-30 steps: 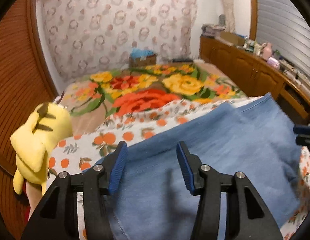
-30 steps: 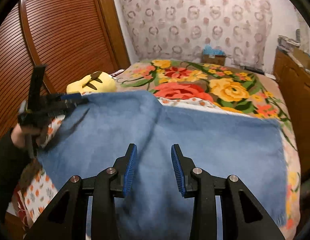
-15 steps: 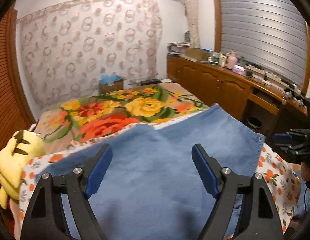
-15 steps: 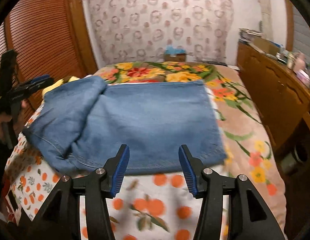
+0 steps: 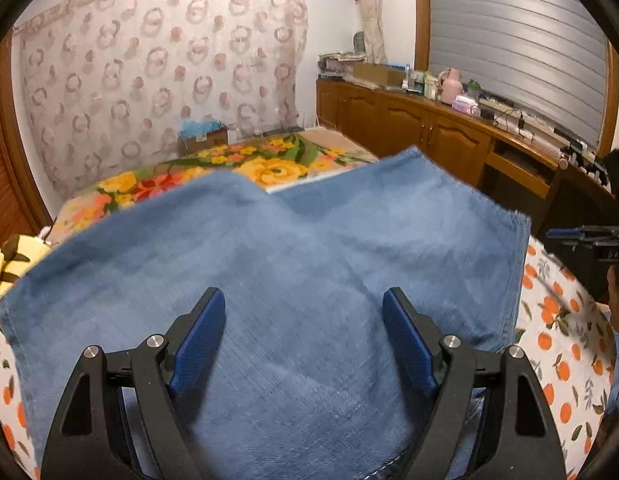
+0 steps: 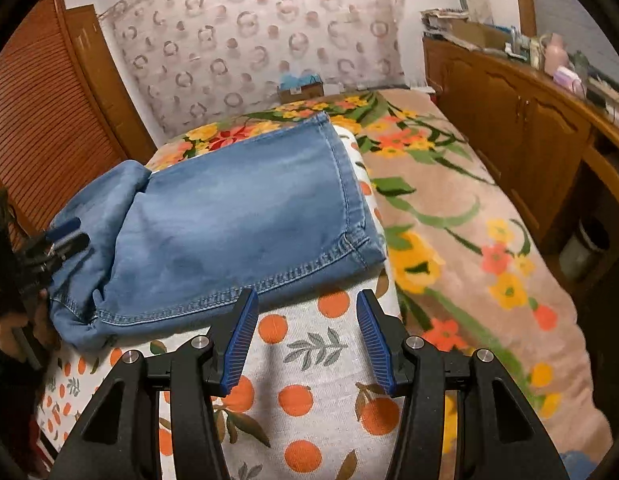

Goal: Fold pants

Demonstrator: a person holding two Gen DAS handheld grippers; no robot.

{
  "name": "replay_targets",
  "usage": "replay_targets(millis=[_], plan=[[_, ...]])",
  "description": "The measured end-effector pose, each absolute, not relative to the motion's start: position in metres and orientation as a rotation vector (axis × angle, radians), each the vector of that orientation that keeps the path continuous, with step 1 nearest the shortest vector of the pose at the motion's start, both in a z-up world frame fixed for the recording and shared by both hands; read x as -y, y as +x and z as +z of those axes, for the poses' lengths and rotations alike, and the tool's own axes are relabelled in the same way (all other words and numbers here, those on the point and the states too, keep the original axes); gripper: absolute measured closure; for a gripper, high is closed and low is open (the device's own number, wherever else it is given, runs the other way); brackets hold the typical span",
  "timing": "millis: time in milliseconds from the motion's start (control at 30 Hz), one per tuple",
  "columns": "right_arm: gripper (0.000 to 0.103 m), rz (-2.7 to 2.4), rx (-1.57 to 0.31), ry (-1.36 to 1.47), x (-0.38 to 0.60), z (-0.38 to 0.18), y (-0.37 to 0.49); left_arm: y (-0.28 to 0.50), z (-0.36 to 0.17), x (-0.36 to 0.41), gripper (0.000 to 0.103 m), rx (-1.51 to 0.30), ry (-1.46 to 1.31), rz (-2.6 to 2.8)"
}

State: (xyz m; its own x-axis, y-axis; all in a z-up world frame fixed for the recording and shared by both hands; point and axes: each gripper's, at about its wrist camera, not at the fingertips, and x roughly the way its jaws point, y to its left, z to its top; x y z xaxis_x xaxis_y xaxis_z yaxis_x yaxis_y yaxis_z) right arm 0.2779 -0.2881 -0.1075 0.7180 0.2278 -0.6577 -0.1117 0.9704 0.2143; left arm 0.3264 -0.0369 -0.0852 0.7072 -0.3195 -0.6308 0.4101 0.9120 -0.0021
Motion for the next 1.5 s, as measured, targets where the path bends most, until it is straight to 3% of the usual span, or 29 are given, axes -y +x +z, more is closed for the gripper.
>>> replay_targets(millis=[800,900,967,1067,1500], plan=[[0.050,0.099,-0.802,0.241,0.291,-0.114,0.322,0.315,-0.081,0.040,0.021,-0.631,0.157,-0.408],[0.068,0.064,-0.805,0.238,0.291,-0.112,0.327,0.313,-0.080,0.039,0.021,-0.617,0.149,-0.395],[0.089,0.069,-0.794,0.258,0.293,-0.109,0.328,0.310,-0.078,0.038,0.021,-0.606,0.151,-0.386],[0.096,0.097,-0.761,0.273,0.286,-0.094,0.328,0.306,-0.077,0.040,0.021,-0.640,0.166,-0.379],[0.098,0.463,-0.541,0.125,0.113,0.025,0.314,0.251,-0.015,-0.051,0.021,-0.540,0.110,-0.218]])
